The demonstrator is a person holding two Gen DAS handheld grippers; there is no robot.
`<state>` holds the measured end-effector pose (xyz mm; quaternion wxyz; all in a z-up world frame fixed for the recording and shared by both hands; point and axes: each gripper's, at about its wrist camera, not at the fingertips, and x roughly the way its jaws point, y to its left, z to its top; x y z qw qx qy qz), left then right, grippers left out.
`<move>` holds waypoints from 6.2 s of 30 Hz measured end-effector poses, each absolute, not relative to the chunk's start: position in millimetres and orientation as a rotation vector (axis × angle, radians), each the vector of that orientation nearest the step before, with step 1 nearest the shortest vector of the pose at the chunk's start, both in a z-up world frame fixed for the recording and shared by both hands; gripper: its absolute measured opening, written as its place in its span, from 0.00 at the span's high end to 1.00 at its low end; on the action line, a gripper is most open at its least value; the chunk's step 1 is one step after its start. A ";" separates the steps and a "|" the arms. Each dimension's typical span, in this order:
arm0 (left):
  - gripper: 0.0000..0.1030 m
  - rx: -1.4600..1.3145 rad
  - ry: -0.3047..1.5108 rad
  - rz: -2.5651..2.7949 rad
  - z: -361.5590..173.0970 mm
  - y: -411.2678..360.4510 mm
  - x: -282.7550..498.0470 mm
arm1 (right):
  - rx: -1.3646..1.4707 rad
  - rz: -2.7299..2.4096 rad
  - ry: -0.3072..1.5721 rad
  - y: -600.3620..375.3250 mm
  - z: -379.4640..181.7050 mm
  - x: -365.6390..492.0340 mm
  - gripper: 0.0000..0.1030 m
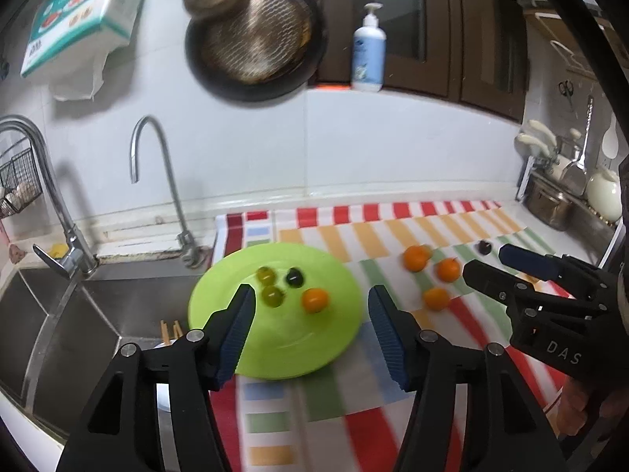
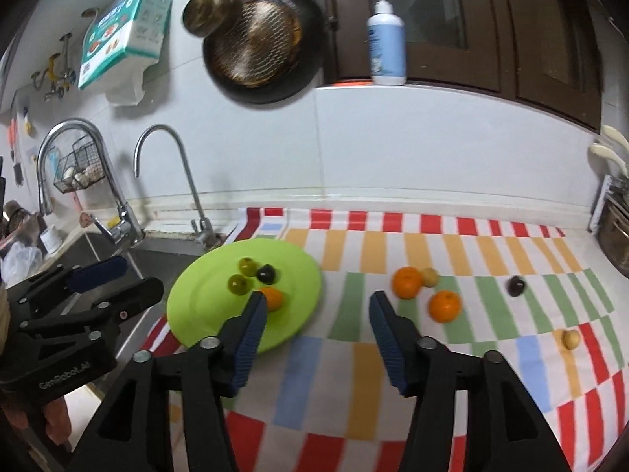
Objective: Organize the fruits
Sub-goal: 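Withdraw both open tools from the plate toward the remaining fruit, then lower left tool toward the dark plum while right tool approaches the small yellow fruit, then close left tool on the dark plum while right tool closes on the yellow fruit, then carry plum and yellow fruit over the green plate and open both tools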
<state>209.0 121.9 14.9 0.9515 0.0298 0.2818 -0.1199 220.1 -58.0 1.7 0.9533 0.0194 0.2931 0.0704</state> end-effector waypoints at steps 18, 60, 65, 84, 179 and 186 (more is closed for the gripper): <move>0.34 0.121 0.518 -0.411 34.6 -12.6 203.5 | 0.053 -0.074 0.520 -194.0 26.8 184.4 0.45; 0.33 0.271 0.700 -0.631 -54.1 -185.9 323.9 | 0.275 -0.343 0.764 -332.8 -78.5 241.5 0.45; 0.33 0.275 0.729 -0.617 -68.5 -200.4 338.0 | 0.289 -0.350 0.786 -339.5 -91.0 250.3 0.45; 0.34 0.254 0.820 -0.601 -107.6 -233.1 371.9 | 0.290 -0.359 0.848 -348.7 -118.6 272.3 0.62; 0.72 -0.005 0.575 -0.198 26.6 77.2 212.9 | 0.004 0.240 0.557 -95.6 14.0 227.7 0.72; 0.72 -0.019 0.580 -0.154 23.6 104.9 215.5 | -0.012 0.304 0.562 -64.2 12.0 237.5 0.72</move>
